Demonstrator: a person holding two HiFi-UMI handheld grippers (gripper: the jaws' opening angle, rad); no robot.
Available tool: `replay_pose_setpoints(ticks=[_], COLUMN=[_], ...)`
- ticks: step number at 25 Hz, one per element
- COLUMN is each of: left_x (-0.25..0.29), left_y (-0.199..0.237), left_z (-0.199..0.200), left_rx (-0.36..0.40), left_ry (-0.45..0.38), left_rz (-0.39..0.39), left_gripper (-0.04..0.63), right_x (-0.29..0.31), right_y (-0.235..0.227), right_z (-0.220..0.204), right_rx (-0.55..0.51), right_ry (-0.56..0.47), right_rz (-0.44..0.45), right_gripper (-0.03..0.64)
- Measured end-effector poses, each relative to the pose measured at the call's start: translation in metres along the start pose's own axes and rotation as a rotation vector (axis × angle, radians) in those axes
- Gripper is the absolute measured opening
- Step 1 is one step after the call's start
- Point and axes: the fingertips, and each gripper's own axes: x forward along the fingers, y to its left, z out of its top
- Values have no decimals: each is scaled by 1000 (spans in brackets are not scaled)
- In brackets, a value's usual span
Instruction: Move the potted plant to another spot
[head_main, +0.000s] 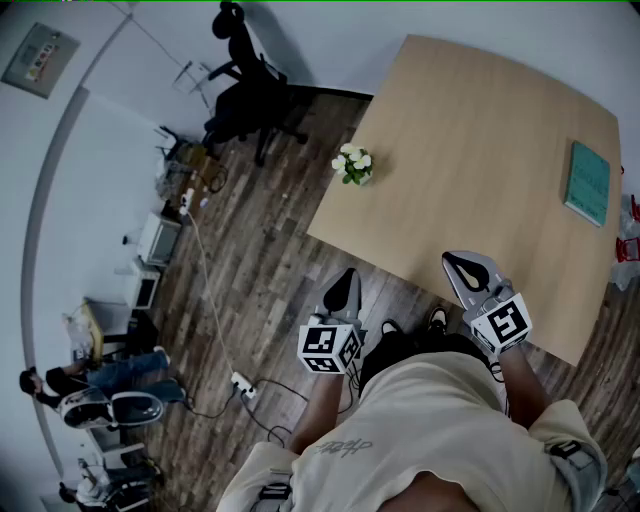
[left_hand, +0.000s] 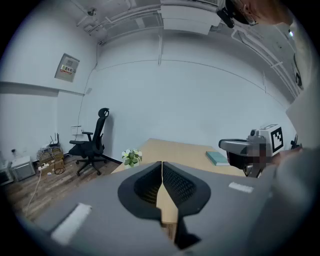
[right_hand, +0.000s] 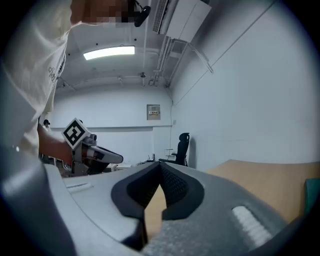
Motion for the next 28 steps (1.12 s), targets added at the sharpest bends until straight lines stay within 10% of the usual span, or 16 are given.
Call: replay_pose_setpoints(ticks=[9, 13, 17, 28], left_x=[4, 6, 5, 15], left_y=[2, 9, 8, 2], left_z=[15, 17, 23, 25], left_rx=[3, -5, 10, 6], left_ry=[-30, -35, -61, -58], left_rz=[9, 36, 42, 45], left_gripper=[46, 295, 383, 421], right_x=[2, 4, 1, -2], right_y=[-17, -18, -22, -29], right_z=[11, 16, 14, -3], right_rx=[5, -18, -4, 26], right_ry=[-46, -55, -51, -36], right_rz=[-20, -10, -23, -9], right_gripper=[2, 2, 2, 2])
